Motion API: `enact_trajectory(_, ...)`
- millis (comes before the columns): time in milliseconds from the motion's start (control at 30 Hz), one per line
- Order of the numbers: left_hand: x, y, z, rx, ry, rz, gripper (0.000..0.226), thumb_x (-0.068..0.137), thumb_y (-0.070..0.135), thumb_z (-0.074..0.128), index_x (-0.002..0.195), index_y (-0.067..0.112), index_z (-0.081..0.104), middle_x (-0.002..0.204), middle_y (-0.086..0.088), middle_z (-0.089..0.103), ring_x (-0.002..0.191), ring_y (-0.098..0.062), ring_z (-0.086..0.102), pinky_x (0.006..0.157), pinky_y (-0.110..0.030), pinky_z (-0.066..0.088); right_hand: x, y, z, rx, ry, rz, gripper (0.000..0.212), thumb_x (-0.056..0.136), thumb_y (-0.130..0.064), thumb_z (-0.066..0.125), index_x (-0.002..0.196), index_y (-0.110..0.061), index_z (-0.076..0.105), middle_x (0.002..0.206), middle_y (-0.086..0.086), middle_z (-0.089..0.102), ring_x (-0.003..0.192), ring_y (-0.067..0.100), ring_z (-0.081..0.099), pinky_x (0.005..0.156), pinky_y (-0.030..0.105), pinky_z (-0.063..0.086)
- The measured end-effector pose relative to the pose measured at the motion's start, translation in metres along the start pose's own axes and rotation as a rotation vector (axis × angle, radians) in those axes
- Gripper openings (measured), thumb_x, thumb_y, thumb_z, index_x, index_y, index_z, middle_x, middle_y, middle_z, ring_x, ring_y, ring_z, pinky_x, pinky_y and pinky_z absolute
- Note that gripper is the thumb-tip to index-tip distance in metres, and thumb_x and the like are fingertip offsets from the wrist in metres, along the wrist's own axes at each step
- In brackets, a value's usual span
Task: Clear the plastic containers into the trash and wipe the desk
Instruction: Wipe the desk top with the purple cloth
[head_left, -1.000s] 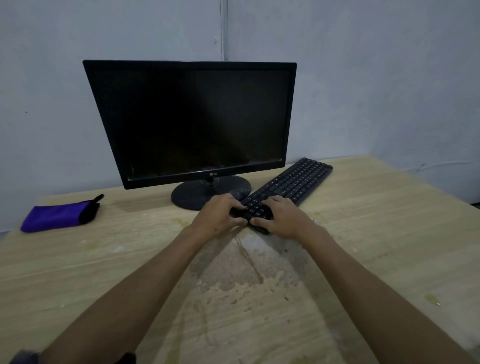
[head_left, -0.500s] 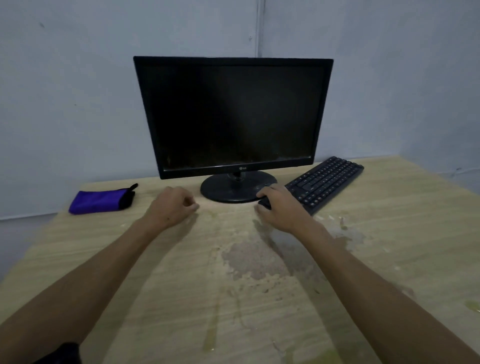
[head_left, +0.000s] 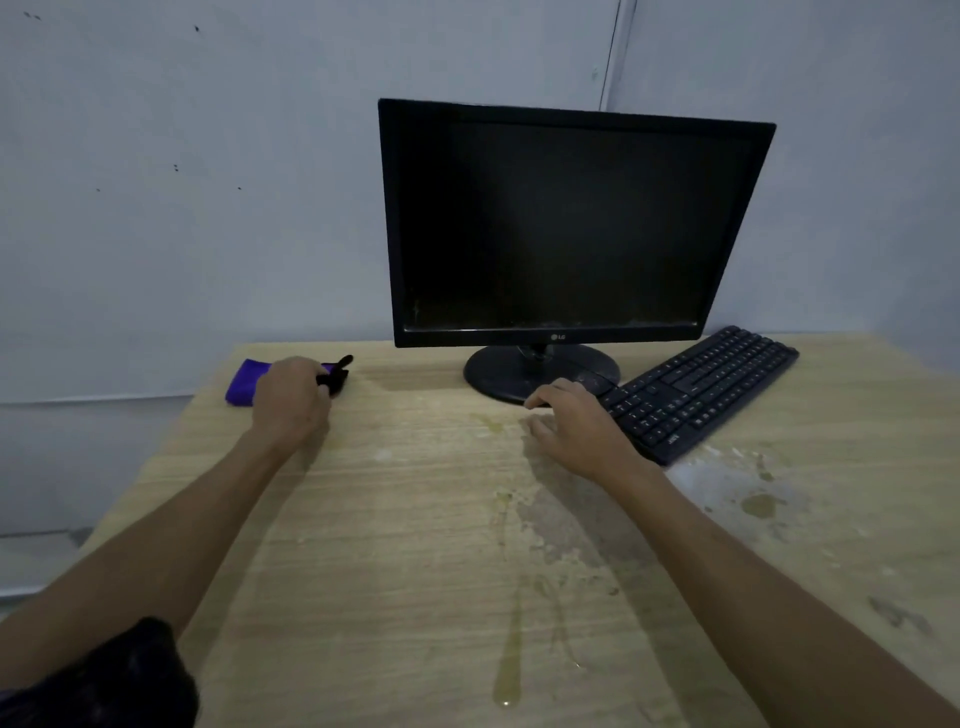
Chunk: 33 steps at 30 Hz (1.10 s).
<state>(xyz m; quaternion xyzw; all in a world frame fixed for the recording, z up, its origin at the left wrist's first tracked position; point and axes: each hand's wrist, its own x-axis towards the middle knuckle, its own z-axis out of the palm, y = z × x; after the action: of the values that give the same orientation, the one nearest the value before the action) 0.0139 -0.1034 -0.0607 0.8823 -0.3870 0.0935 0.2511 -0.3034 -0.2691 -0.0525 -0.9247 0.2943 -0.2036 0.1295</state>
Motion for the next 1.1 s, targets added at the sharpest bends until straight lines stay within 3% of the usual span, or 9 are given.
enact_trajectory(200,-0.018,0.044,-0.022,-0.191,0.145,0.102,0.016,0.088,0.013,0.072,0.101,0.005,0.077,0.096,-0.017,0.075,0.091,-0.037,0.067,0.076,-0.04,0.05,-0.002,0.002,-0.006,0.084,0.062,0.002,0.018,0.096,-0.019,0.066,0.113,-0.016,0.071,0.108,-0.003,0.063,0.103,0.01,0.057,0.095,0.03,0.05)
enact_trajectory(300,-0.03,0.072,-0.045,-0.329,0.194,0.167,0.015,0.086,0.019,0.078,0.097,0.009,0.077,0.091,-0.008,0.076,0.082,-0.024,0.069,0.079,-0.034,0.055,0.0,-0.009,-0.017,0.251,0.066,0.014,0.017,0.098,-0.019,0.066,0.113,-0.016,0.072,0.104,-0.005,0.069,0.095,0.004,0.064,0.09,0.025,0.053)
enact_trajectory(400,-0.044,0.106,-0.075,-0.477,0.063,0.251,0.012,0.084,0.024,0.083,0.09,0.018,0.075,0.082,0.006,0.074,0.074,-0.005,0.068,0.071,-0.011,0.05,-0.002,-0.03,-0.039,0.568,-0.001,0.066,0.024,0.1,-0.028,0.065,0.121,-0.018,0.069,0.105,-0.004,0.072,0.094,0.008,0.07,0.087,0.026,0.058)
enact_trajectory(500,-0.054,0.141,-0.098,-0.665,-0.15,0.306,0.017,0.082,0.027,0.085,0.091,0.017,0.075,0.084,0.004,0.076,0.082,-0.009,0.072,0.075,-0.021,0.058,-0.008,-0.052,-0.066,0.925,-0.097,0.111,0.037,0.098,-0.037,0.066,0.133,-0.023,0.062,0.114,0.005,0.071,0.103,0.019,0.073,0.088,0.036,0.062)
enact_trajectory(567,-0.059,0.16,-0.107,-0.821,-0.277,0.317,0.022,0.083,0.025,0.084,0.098,0.012,0.074,0.09,-0.003,0.077,0.087,-0.015,0.075,0.078,-0.028,0.061,-0.014,-0.059,-0.082,1.014,-0.111,0.075,0.034,0.097,-0.033,0.068,0.129,-0.024,0.064,0.115,0.005,0.072,0.103,0.018,0.073,0.084,0.034,0.062)
enact_trajectory(667,-0.062,0.181,-0.111,-0.966,-0.354,0.305,0.033,0.081,0.025,0.083,0.107,0.009,0.069,0.097,-0.013,0.075,0.094,-0.023,0.075,0.08,-0.036,0.063,-0.023,-0.057,-0.104,0.958,-0.068,0.037,0.016,0.097,-0.027,0.069,0.109,-0.017,0.069,0.099,-0.002,0.074,0.091,0.009,0.073,0.073,0.021,0.058)
enact_trajectory(867,-0.063,0.211,-0.11,-0.919,-0.436,0.31,0.034,0.075,0.025,0.086,0.106,0.015,0.074,0.094,-0.01,0.076,0.092,-0.02,0.076,0.076,-0.033,0.064,-0.034,-0.031,-0.135,0.787,0.089,0.054,0.021,0.091,-0.028,0.075,0.101,-0.01,0.074,0.091,0.003,0.076,0.081,0.013,0.073,0.064,0.02,0.057)
enact_trajectory(1000,-0.06,0.226,-0.112,-0.839,-0.511,0.309,0.031,0.078,0.026,0.085,0.106,0.015,0.077,0.094,-0.008,0.077,0.087,-0.016,0.075,0.069,-0.023,0.059,-0.039,-0.018,-0.148,0.794,0.137,0.058,0.022,0.093,-0.03,0.073,0.099,-0.009,0.074,0.092,0.005,0.075,0.088,0.018,0.074,0.072,0.028,0.062)
enact_trajectory(1100,-0.061,0.238,-0.113,-0.859,-0.495,0.31,0.022,0.084,0.028,0.081,0.098,0.011,0.078,0.091,-0.009,0.078,0.083,-0.015,0.074,0.071,-0.023,0.059,-0.042,-0.014,-0.154,0.844,0.145,0.076,0.021,0.096,-0.031,0.07,0.101,-0.012,0.075,0.097,0.003,0.075,0.093,0.015,0.074,0.074,0.027,0.062)
